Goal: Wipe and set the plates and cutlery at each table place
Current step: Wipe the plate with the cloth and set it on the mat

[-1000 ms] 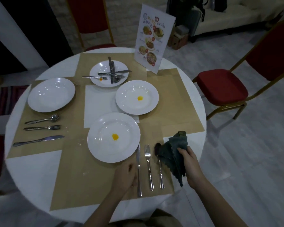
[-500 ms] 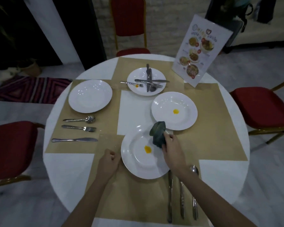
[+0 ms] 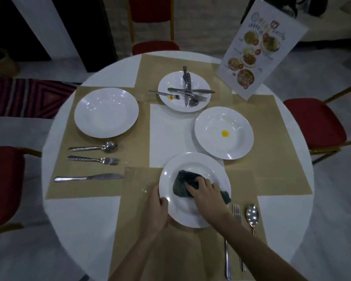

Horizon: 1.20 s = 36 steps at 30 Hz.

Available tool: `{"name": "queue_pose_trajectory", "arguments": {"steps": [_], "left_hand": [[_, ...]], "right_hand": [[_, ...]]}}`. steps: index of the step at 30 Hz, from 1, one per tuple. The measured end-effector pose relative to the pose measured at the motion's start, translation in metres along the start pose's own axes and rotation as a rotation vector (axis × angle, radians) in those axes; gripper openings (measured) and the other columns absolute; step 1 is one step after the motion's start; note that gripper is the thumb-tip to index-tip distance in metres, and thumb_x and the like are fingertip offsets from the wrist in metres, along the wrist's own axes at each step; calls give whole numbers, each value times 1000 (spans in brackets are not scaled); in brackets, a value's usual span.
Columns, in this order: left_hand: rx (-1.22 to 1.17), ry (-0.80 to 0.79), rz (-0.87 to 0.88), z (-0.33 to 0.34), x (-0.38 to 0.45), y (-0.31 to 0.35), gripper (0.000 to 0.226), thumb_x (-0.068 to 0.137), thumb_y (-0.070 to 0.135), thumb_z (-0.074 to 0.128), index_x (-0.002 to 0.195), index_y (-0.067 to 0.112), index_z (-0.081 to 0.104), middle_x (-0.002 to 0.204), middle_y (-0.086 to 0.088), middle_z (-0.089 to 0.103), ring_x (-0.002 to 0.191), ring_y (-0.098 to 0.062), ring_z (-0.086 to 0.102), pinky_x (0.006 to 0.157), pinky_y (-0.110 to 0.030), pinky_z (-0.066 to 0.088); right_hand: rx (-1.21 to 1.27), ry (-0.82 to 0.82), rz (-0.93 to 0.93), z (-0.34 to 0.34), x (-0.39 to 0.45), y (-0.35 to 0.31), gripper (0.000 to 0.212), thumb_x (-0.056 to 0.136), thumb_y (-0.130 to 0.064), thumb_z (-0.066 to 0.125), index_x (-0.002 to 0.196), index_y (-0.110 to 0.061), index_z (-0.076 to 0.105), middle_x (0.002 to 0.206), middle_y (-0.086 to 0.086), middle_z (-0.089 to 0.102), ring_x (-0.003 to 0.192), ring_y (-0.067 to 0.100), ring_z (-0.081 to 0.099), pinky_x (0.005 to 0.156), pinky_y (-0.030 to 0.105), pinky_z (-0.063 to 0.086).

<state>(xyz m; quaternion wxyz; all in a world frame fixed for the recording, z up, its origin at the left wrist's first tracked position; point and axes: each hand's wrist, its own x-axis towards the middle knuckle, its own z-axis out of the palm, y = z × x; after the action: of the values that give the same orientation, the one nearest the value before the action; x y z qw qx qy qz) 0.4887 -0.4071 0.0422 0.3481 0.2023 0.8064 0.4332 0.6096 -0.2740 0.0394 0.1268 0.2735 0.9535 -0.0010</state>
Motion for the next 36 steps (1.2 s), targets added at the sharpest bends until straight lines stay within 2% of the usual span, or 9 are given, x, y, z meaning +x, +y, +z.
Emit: {"name": "queue_pose_trajectory", "arguments": {"steps": [3,9,12,15,17,22,25,30,36], "left_hand": [[-12,6,16,-2,0,-6,40,92,1,48,122,27,53,100,17,62,85,5,59,65,-8,46],[23,16,-30,-2,4,-19,45,91,11,47,128,37,52,102,18,66,88,-4,63,78,-39,58],[29,-6,-26,-2,-2,-18,47,91,8,47,126,38,49,88,14,66,70,-11,64,59,-31,54],[10,2,-7,-1,-5,-16,49,91,4,48,132,31,48,100,15,64,82,-2,61,68,-23,50],[-4,-4,1,-4,-5,-14,48,91,4,48,131,32,49,105,14,64,87,0,60,72,-23,51],[53,-18,29,-12,0,-18,43,91,4,49,126,30,52,91,17,62,81,-4,61,68,-21,53],[83,-25,25,-16,-1,-18,40,89,0,48,122,22,56,80,17,58,73,-5,57,64,-21,49],[99,-21,36,-17,-7,-12,43,92,1,49,132,18,52,87,25,55,75,3,55,62,-8,40],[133,-19,19,-17,-14,-8,42,92,0,46,132,14,49,90,12,58,74,0,53,61,-13,42]], "right_hand": [[-84,-7,-23,-4,-17,1,58,53,-18,88,108,-24,72,84,11,62,70,25,60,61,38,53],[-228,-89,73,-14,-36,30,39,44,-13,86,80,-11,72,73,11,58,59,26,55,53,36,46],[-171,-135,182,-17,-24,21,44,60,-13,81,102,-7,71,86,13,62,71,26,60,61,36,49],[-48,-130,174,-19,-7,1,52,93,-12,50,144,-8,39,129,15,48,113,28,52,94,37,43],[64,-163,120,-19,-2,-12,54,97,-16,44,149,-14,30,136,15,41,119,29,45,101,38,38],[15,-93,-347,-17,-28,-14,47,68,-26,81,114,-24,69,89,4,62,75,18,60,65,30,52],[-190,-144,-407,-22,-41,8,29,67,-25,77,96,-23,72,85,2,60,72,18,56,63,31,47],[-337,-151,-127,-45,-28,35,21,95,-8,42,111,-8,57,112,13,49,99,28,49,83,38,39],[-16,-135,73,-20,-16,-37,41,90,-12,53,130,-8,51,121,15,53,108,30,54,90,40,45]]}}
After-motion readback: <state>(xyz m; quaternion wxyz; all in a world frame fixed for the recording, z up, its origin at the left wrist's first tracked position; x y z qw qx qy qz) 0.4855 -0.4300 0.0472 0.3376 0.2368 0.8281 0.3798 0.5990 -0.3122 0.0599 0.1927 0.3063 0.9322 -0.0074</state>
